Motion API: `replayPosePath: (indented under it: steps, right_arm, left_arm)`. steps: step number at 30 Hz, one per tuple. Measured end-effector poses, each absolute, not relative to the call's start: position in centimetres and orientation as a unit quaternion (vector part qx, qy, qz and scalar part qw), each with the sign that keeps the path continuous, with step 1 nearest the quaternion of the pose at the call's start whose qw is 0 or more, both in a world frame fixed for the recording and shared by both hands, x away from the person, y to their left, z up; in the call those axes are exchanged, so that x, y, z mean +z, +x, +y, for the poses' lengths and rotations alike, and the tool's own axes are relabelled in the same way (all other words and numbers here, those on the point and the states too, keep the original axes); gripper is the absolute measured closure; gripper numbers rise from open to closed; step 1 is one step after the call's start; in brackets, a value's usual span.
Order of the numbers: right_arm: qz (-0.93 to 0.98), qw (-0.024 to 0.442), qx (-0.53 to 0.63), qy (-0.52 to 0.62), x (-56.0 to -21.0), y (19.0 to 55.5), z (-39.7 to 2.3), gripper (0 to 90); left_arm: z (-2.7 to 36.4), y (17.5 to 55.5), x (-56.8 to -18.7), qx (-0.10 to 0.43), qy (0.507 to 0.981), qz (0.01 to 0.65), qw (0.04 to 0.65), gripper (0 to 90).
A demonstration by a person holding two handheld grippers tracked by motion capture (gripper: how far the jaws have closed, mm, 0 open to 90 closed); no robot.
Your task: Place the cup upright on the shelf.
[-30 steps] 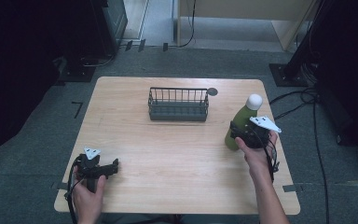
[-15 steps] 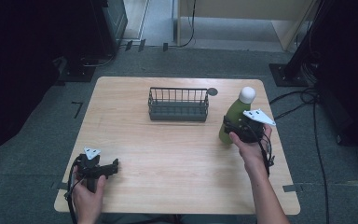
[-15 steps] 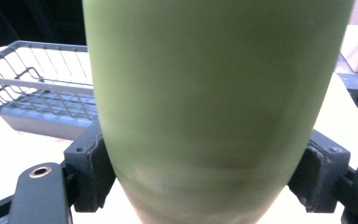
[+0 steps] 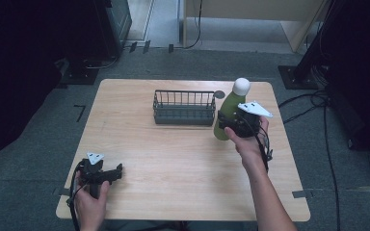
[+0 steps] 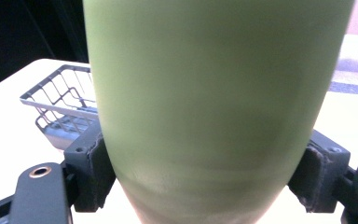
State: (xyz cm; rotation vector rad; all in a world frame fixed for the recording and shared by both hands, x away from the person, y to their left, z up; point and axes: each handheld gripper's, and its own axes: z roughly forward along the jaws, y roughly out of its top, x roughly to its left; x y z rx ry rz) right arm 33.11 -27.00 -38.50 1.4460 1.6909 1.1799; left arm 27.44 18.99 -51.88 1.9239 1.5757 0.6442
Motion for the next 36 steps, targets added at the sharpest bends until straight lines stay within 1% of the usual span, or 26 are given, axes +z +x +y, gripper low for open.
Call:
replayPosePath:
  steps: [6, 16, 20, 28, 36]
  right_arm:
    - [0.644, 0.298, 0.458, 0.536, -37.4, 33.6, -25.7, 20.6]
    - [0.649, 0.293, 0.472, 0.520, -34.5, 35.0, -23.4, 20.6]
    - [0.645, 0.289, 0.479, 0.520, -33.5, 36.0, -22.8, 20.6]
    - [0.638, 0.296, 0.480, 0.524, -32.1, 38.2, -22.0, 20.6]
    - [0.628, 0.301, 0.474, 0.539, -32.3, 41.3, -21.5, 20.6]
  left_arm:
    - [19.0, 27.4, -51.9, 0.241, 0.718, 0.589, 0.283, 0.0]
    - [19.0, 27.4, -51.9, 0.241, 0.718, 0.589, 0.283, 0.0]
    - [19.0, 27.4, -51.9, 0.240, 0.718, 0.589, 0.283, 0.0]
    - [19.0, 27.4, -51.9, 0.240, 0.718, 0.589, 0.283, 0.0]
    - [19.0, 27.4, -51.9, 0.240, 0.718, 0.589, 0.283, 0.0]
